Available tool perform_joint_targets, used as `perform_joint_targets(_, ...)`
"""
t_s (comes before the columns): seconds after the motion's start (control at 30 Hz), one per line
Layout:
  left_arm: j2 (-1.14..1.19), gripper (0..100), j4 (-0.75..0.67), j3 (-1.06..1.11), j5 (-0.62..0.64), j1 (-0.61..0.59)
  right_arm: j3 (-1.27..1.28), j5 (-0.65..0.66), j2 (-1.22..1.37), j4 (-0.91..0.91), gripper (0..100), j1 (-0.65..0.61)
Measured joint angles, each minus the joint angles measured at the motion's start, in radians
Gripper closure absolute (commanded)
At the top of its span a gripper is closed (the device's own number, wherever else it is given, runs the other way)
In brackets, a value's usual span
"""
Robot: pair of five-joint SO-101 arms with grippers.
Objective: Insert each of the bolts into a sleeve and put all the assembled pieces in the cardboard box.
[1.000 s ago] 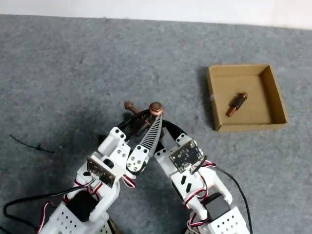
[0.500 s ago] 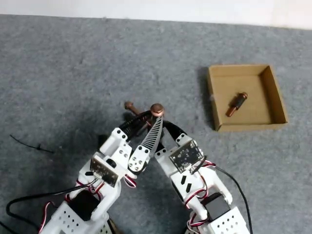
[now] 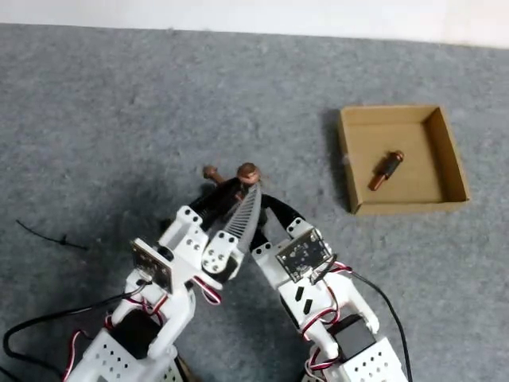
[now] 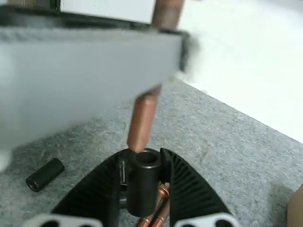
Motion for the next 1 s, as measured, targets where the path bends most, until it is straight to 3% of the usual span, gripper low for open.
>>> perform_joint_targets(0.13,0.0,99,0.0,0.0,0.0,-0.054,0.0,0.0,0.0,0.0,99.3,0.0)
perform_joint_targets(0.33,0.0,99,0.057,0.0,0.0,-0.048,0.0,0.0,0.0,0.0,99.3,0.0)
perform_joint_targets(1.0,0.0,99,0.003,0.0,0.0,-0.005,0.0,0.0,0.0,0.0,99.3,-0.054)
